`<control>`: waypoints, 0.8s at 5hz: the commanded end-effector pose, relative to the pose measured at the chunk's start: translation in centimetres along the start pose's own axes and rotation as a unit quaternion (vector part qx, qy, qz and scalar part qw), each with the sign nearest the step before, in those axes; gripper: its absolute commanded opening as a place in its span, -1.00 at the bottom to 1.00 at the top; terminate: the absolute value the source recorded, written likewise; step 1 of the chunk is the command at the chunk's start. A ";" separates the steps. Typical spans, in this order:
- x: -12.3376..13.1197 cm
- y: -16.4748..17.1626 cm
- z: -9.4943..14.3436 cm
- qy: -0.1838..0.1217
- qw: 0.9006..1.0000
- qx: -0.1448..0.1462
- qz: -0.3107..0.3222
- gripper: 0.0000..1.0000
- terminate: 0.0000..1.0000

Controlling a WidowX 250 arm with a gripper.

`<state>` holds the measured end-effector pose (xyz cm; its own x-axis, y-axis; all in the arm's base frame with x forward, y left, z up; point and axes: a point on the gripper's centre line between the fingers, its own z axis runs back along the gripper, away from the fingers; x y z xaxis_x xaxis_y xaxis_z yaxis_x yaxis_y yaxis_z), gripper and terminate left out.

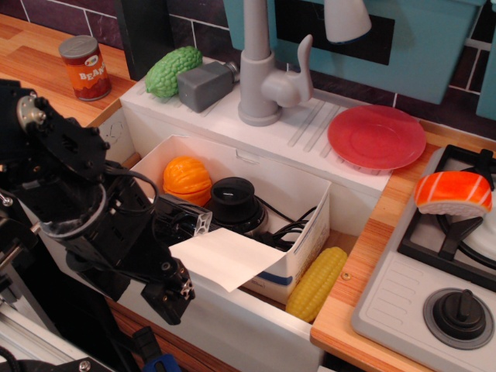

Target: Close white1fbox flap

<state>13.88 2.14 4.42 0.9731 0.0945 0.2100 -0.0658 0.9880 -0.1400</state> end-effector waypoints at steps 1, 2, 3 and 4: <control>0.0 0.0 0.0 0.000 1.000 0.000 0.000 1.00 -1.00; 0.7 0.8 -1.1 -0.012 1.000 -0.005 -0.005 1.00 -1.00; 2.4 1.3 -1.2 -0.022 0.999 -0.005 -0.048 1.00 -1.00; 4.1 2.0 -1.5 -0.022 0.997 -0.019 -0.071 1.00 -1.00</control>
<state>17.80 4.03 3.07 0.9666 -0.0467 0.2519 0.0860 0.9853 -0.1474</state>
